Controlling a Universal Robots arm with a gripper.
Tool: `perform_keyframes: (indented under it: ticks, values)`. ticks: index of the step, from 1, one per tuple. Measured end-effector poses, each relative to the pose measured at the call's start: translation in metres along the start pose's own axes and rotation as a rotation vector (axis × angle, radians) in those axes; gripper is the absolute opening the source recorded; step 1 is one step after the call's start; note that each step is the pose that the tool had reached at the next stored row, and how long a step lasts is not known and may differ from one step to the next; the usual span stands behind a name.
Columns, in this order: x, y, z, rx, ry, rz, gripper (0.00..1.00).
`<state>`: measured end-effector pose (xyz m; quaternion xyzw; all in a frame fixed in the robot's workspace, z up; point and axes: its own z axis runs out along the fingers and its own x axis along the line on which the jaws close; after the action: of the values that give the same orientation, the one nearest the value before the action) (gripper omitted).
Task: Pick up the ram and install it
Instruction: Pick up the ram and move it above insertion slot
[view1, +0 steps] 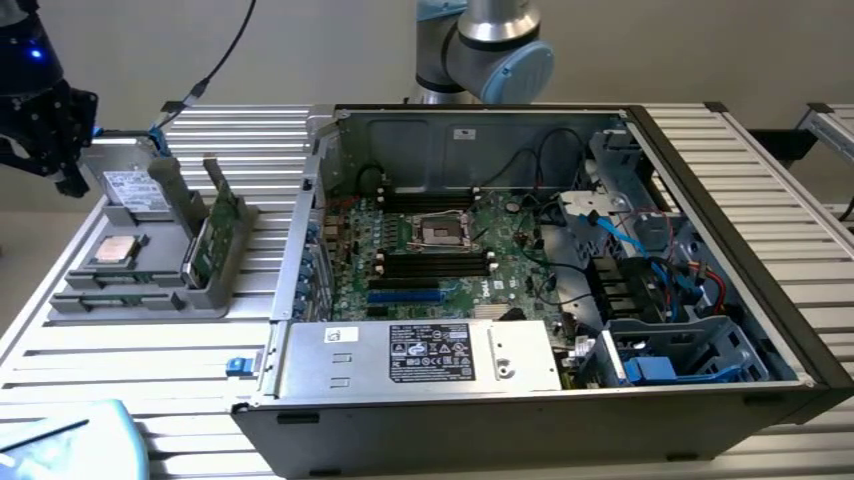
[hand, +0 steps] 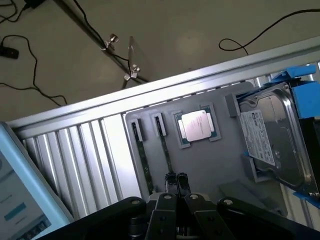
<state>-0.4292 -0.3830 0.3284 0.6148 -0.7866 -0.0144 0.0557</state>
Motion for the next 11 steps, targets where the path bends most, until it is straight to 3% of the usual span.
perform_keyframes:
  ticks: [11]
  values:
    - [-0.0001, -0.0002, 0.0014, 0.0123, 0.0186, -0.199, 0.11]
